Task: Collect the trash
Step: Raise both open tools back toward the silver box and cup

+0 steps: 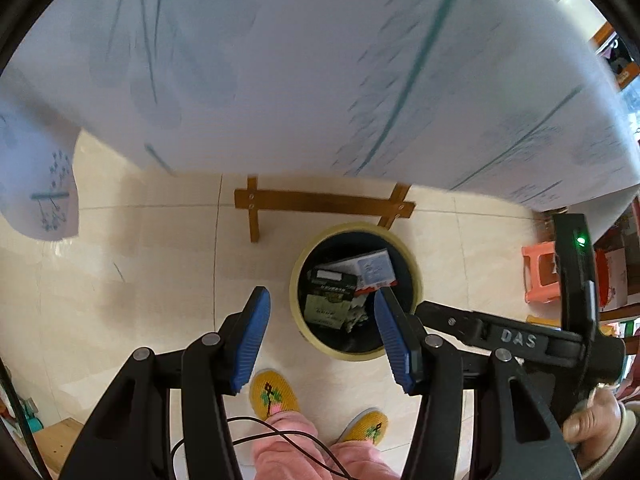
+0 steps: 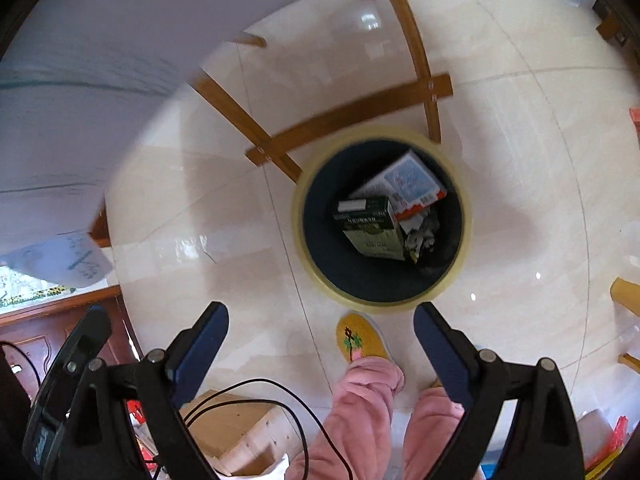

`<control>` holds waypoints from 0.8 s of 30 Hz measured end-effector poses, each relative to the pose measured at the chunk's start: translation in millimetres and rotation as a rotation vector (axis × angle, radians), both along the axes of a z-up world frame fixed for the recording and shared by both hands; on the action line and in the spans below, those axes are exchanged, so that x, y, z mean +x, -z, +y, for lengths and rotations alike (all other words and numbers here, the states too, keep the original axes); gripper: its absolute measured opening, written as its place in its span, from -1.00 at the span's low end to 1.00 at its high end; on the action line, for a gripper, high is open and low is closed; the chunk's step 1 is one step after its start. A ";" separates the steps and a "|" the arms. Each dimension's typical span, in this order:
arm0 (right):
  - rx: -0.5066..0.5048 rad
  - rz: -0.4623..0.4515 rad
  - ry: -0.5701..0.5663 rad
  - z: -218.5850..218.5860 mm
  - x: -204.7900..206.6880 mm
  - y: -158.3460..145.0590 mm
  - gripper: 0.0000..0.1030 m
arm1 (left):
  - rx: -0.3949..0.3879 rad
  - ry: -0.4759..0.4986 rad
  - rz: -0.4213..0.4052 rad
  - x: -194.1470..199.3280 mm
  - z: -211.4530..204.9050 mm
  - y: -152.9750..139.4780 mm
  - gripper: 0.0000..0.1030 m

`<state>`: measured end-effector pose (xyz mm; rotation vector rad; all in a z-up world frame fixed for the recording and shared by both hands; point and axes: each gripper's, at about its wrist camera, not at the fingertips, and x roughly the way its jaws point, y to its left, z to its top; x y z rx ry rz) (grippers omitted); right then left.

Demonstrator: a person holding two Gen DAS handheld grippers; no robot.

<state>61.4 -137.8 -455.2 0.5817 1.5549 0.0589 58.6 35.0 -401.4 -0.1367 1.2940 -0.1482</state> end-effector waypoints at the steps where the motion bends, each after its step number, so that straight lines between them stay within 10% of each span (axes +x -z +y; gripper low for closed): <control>1: -0.003 -0.017 0.006 -1.3 -0.4 -10.3 0.83 | -0.001 0.001 -0.013 0.2 -3.1 -10.9 0.03; 14: -0.088 -0.284 -0.059 -28.9 -29.8 -208.5 0.83 | -0.036 0.023 -0.155 -23.2 -39.2 -170.7 0.05; 24: -0.117 -0.521 -0.071 -51.0 -47.6 -355.0 0.83 | -0.053 -0.002 -0.327 -58.5 -50.9 -316.5 0.67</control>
